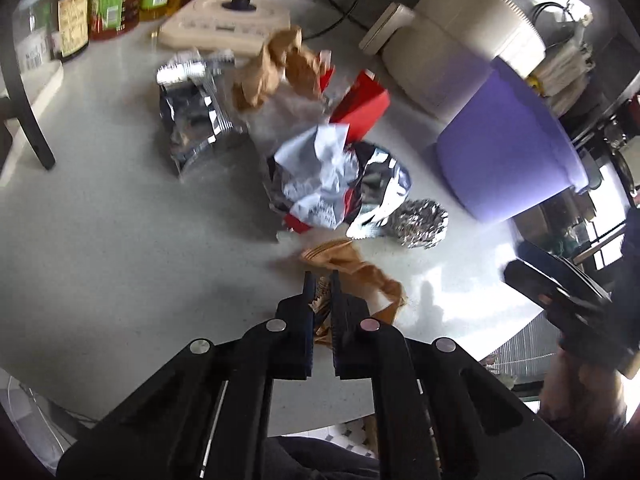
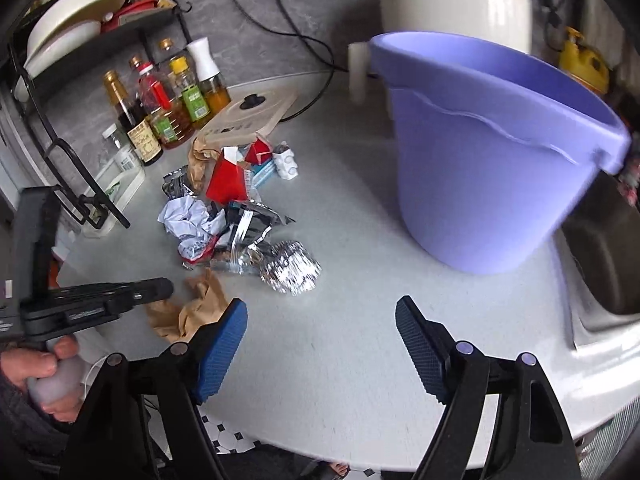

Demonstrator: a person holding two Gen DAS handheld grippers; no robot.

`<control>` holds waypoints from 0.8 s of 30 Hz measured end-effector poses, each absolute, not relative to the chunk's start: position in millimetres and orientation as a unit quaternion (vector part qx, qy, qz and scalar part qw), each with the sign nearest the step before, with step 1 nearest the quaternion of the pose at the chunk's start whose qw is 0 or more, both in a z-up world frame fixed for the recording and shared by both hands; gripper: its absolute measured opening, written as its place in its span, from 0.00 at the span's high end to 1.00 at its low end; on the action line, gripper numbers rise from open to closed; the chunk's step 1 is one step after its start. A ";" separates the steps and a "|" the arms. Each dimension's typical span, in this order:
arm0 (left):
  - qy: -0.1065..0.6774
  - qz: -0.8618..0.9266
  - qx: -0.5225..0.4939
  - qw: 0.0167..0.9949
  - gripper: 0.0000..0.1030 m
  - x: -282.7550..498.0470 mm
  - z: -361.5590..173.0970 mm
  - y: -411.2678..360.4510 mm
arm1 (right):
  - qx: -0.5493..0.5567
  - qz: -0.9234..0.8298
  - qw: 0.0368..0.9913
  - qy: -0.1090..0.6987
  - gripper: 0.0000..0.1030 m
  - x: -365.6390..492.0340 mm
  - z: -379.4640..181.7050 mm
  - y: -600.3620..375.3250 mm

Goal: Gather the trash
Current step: 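Grasp the crumpled brown paper with the left tool while the right tool grasps the foil ball, then carry both items over the purple bucket and open both tools to drop them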

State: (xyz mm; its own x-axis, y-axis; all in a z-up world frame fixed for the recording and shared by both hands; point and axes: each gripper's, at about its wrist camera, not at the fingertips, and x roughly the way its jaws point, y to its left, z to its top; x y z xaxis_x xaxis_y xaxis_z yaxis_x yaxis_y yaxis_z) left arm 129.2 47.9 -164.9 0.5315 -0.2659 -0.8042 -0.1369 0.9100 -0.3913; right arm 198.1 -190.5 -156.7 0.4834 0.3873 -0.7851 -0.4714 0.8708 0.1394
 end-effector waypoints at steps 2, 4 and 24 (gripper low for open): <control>0.479 -0.028 -0.208 0.853 0.93 126.2 -161.4 54.6 | -0.056 0.257 0.857 0.443 0.27 204.5 -160.3 -182.5; 0.474 -0.018 -0.206 0.856 0.93 121.6 -156.4 62.0 | -0.062 0.264 0.854 0.443 0.27 211.6 -164.7 -171.8; 0.422 0.068 -0.217 0.878 0.93 84.4 -124.7 125.5 | -0.147 0.308 0.828 0.444 0.63 229.2 -193.5 -106.2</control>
